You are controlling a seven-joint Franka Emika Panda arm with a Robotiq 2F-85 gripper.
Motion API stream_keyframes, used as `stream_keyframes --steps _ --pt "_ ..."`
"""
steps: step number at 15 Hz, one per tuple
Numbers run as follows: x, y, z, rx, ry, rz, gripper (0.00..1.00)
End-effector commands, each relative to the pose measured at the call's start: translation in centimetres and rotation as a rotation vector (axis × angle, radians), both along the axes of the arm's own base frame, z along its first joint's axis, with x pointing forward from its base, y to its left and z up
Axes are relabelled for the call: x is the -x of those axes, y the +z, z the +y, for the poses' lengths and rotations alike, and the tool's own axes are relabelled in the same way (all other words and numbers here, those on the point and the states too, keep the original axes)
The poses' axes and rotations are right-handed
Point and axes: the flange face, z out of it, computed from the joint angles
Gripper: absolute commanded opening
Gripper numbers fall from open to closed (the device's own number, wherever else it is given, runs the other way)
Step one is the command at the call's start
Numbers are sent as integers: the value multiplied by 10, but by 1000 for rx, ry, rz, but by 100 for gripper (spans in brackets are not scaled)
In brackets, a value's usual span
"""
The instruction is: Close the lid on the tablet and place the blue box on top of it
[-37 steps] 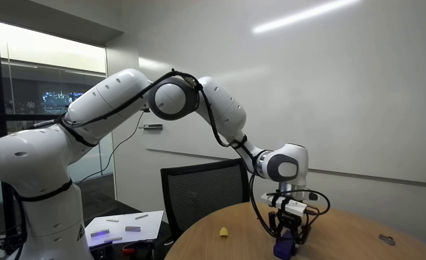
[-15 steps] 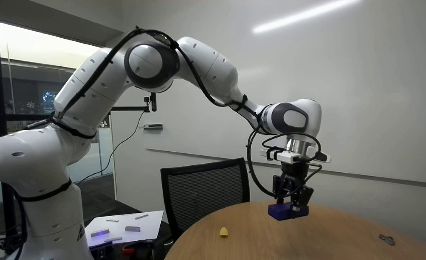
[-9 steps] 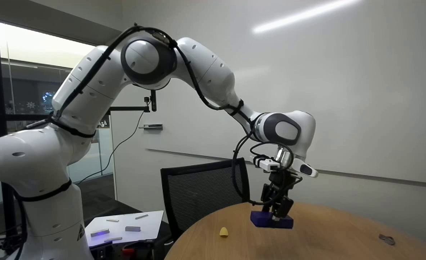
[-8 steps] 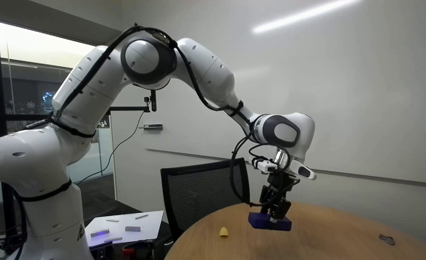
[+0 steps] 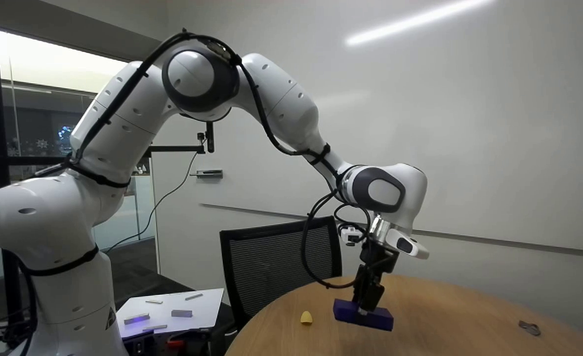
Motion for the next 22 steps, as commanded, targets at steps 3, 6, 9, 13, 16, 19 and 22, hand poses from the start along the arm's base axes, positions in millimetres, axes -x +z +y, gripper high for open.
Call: stream_keyframes --steps 3,6,9,13,16,19,22 --pt "27 4 -16 21 -137 -15 31" --pt "49 -3 -27 19 -177 17 31" --pt "71 -11 -35 12 -205 46 31" --pt "94 -17 -41 1 -218 69 31" --pt "103 -24 -44 -31 -154 84 31" --pt "110 -36 -48 -84 -105 113 31" --pt "116 -48 -53 -124 -66 131 31"
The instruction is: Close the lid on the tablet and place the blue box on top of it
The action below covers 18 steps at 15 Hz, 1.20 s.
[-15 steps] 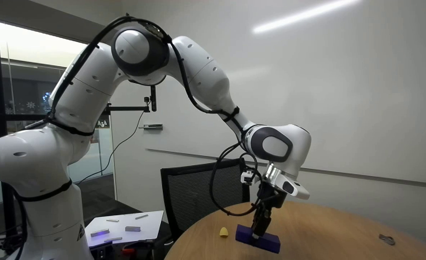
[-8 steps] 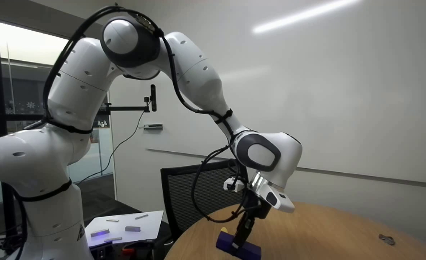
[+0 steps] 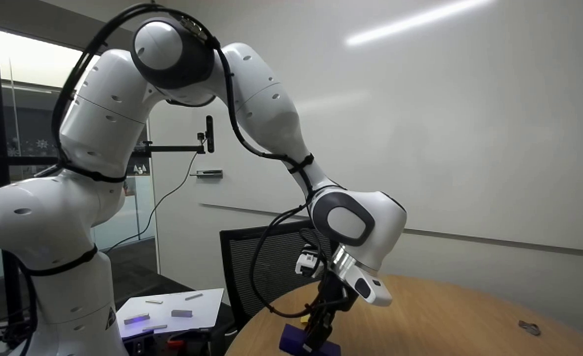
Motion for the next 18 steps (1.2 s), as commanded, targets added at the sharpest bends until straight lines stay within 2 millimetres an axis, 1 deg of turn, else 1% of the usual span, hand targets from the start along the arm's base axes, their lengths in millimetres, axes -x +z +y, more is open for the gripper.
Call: stream_keyframes --steps 1,5,10,15,16,17,18 --pt "10 -8 -4 -59 31 0 31" --pt "8 -23 -2 -53 70 -11 31" --pt "3 -40 8 -33 110 -41 31" --pt "2 -41 12 -29 144 -28 31" --pt "1 -40 14 -32 150 -26 81" --pt "0 -40 15 -29 152 -29 81" --pt "-1 -39 17 -28 159 -29 88"
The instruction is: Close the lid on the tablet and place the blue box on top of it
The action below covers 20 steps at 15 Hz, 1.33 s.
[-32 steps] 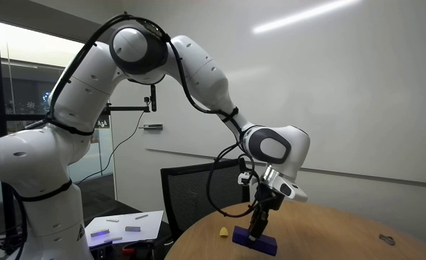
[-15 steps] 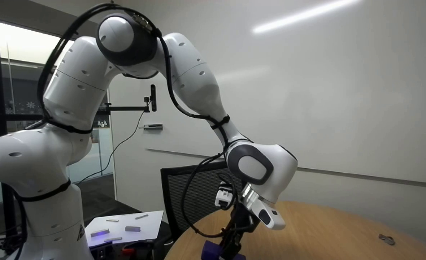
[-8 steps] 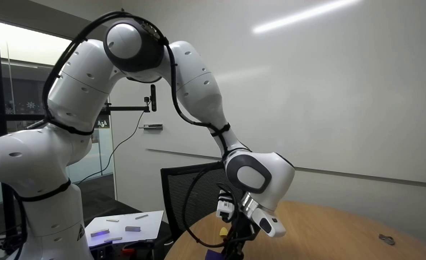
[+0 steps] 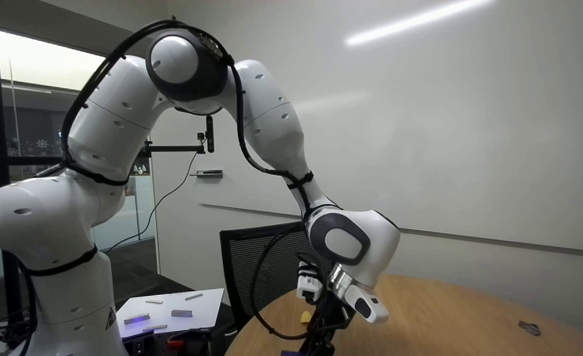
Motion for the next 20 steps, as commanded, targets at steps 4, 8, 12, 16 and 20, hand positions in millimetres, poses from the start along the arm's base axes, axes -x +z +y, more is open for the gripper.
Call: stream_keyframes --steps 4,8,12,16,20 --pt "-13 11 17 23 77 -22 100" --pt "-30 50 38 59 184 -90 100" --pt "-47 103 67 102 299 -188 100" --pt "-63 148 95 104 371 -288 100" --pt "-73 184 112 77 378 -359 100"
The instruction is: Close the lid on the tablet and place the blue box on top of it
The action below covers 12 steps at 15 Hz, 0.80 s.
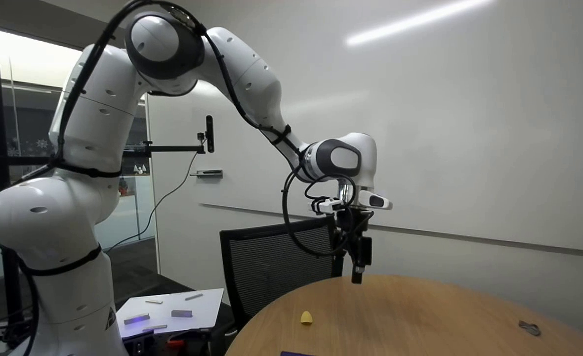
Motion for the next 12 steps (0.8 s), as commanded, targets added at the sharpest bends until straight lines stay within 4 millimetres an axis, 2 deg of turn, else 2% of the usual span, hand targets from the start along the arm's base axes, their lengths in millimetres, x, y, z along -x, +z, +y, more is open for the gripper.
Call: stream_keyframes --steps 1,3,6,12 --pt "-5 33 10 -22 16 -34 100" --pt "-3 43 11 -43 6 -30 100" --pt "11 57 7 -50 -18 5 100" --pt "55 87 -4 -47 -77 81 100"
